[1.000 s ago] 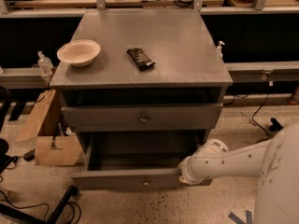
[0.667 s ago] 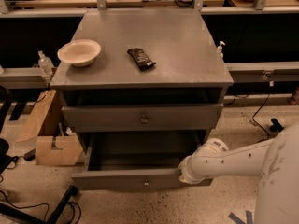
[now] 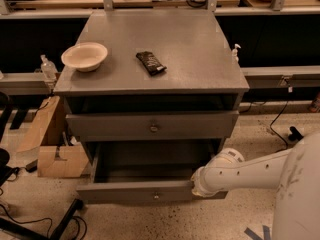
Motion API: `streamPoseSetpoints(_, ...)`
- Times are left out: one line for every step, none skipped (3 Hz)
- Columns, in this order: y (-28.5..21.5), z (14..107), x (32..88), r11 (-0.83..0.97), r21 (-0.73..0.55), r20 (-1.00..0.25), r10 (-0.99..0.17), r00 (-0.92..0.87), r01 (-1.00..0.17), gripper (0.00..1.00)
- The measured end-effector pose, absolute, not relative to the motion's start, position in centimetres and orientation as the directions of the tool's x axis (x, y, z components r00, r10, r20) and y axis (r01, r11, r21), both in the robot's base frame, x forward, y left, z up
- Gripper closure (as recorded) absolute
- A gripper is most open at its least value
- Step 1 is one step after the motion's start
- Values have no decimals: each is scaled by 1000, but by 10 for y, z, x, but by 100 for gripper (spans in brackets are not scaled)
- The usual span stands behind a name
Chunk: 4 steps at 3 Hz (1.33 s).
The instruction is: Open middle drawer
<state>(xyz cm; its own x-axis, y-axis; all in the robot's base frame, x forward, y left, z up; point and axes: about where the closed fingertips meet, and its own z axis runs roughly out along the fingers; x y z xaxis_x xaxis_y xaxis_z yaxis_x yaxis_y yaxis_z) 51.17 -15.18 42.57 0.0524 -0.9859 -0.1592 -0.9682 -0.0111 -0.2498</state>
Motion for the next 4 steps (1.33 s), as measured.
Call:
streamPoseSetpoints(-151,425,511,-12,-247,-159,-986,53,-969,20)
streamPoseSetpoints(-151,424,511,-13,-246,-160,-986,54,-969,0)
streamPoseSetpoints(-151,424,510,-13,-246,-160,-986,54,-969,0)
streamPoseSetpoints(-151,423,510,-14,-244,-160,-986,54,-970,18)
